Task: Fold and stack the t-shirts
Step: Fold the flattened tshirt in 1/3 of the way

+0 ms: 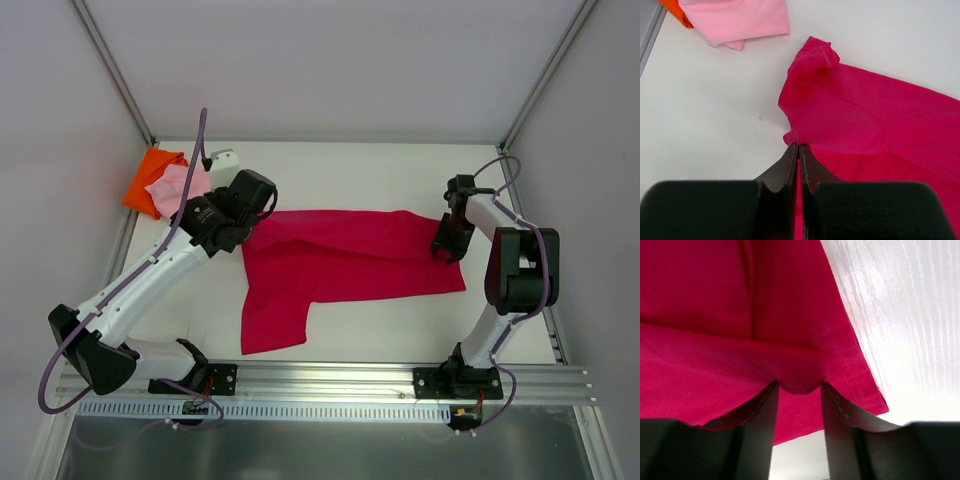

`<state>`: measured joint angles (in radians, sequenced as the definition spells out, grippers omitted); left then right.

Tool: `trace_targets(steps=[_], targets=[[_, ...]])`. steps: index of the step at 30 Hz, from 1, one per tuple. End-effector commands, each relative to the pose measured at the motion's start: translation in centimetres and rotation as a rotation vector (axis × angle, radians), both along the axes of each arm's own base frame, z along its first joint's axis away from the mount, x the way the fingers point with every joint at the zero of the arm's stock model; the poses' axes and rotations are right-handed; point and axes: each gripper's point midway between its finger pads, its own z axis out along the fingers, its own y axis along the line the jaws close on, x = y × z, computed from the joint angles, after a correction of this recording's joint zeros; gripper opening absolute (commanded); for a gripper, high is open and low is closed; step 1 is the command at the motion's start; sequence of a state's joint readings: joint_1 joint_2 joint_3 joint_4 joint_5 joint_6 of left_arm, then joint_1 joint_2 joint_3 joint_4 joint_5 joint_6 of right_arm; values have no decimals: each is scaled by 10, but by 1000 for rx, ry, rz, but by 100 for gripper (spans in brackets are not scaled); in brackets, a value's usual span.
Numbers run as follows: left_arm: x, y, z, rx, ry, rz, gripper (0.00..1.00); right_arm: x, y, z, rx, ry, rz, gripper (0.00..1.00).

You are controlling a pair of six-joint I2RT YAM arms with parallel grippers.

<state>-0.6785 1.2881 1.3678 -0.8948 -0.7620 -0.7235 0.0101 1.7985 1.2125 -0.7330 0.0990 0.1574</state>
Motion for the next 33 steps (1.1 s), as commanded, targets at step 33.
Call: trace_targets(steps=[33], targets=[[80, -15, -2, -53, -84, -15, 0, 134, -14, 175, -179, -374, 199, 1]])
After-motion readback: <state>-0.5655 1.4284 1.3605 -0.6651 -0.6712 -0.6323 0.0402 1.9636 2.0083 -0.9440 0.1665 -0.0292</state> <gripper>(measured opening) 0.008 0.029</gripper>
